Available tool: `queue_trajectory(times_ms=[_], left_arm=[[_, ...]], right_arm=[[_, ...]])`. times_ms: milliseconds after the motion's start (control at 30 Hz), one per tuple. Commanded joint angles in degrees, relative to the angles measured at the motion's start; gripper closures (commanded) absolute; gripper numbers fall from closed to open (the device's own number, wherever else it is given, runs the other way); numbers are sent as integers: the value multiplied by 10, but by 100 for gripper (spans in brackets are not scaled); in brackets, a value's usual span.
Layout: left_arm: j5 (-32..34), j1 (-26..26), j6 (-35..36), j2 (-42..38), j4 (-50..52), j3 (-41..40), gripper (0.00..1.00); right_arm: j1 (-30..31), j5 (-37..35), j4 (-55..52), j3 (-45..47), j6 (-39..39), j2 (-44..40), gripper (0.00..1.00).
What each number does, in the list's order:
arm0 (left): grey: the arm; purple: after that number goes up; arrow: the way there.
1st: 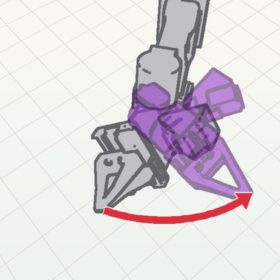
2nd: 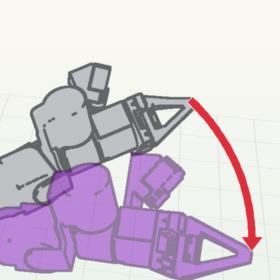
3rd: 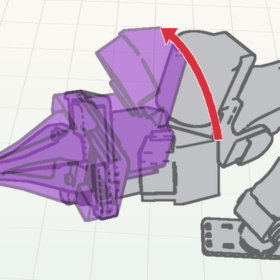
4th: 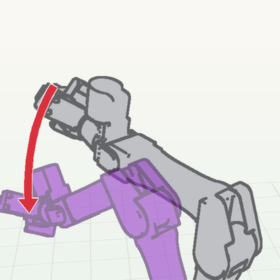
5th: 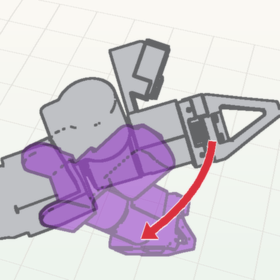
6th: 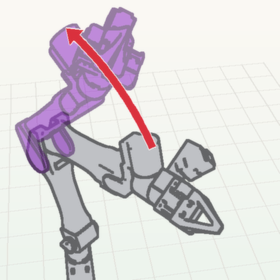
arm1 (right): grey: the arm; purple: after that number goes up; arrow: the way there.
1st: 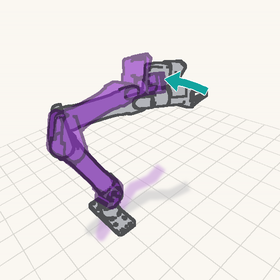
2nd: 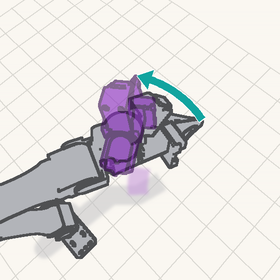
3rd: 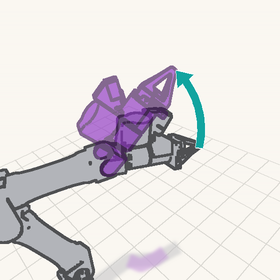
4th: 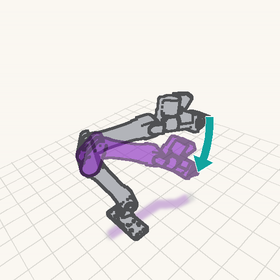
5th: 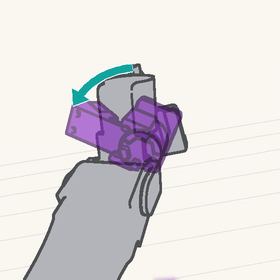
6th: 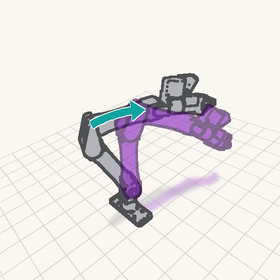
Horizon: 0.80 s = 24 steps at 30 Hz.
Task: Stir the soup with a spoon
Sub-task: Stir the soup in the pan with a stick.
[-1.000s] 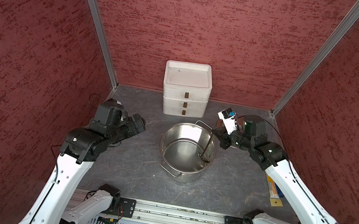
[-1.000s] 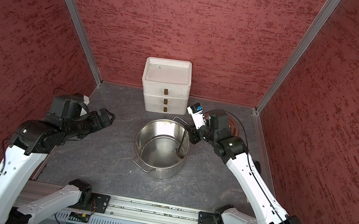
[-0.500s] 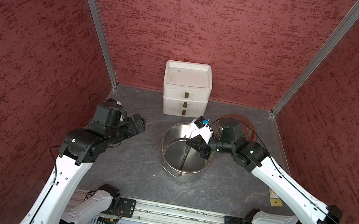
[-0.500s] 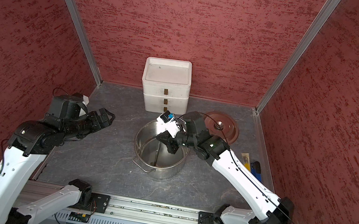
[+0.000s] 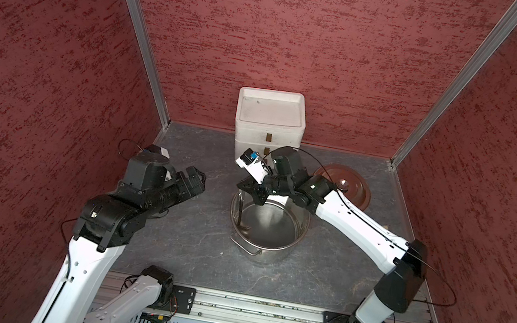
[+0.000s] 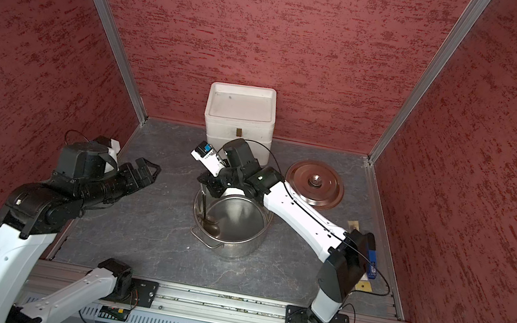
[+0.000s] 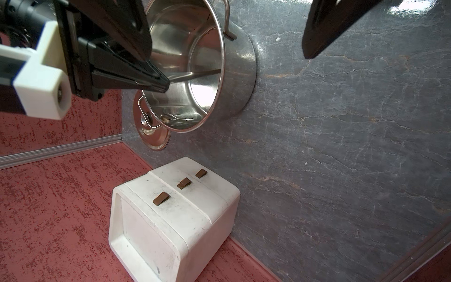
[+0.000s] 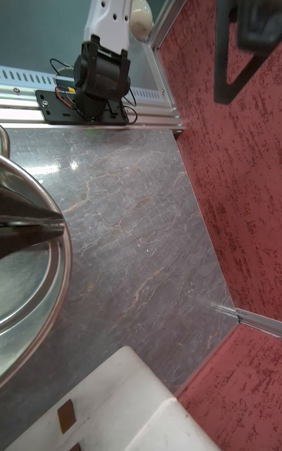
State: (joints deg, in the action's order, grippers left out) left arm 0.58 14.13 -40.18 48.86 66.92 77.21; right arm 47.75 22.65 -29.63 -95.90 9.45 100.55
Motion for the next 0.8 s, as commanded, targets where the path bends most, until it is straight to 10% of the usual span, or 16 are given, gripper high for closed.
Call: queue_trajectory(times_ms=[0,767], left_arm=[[7,-3,2,7,3,6,0],[-5,-4,11,35,-19,-1,0]], right_arm=[[-24,-32,0,-30,2,9,100],[-196,-92,-38,148,-1,-181,100]])
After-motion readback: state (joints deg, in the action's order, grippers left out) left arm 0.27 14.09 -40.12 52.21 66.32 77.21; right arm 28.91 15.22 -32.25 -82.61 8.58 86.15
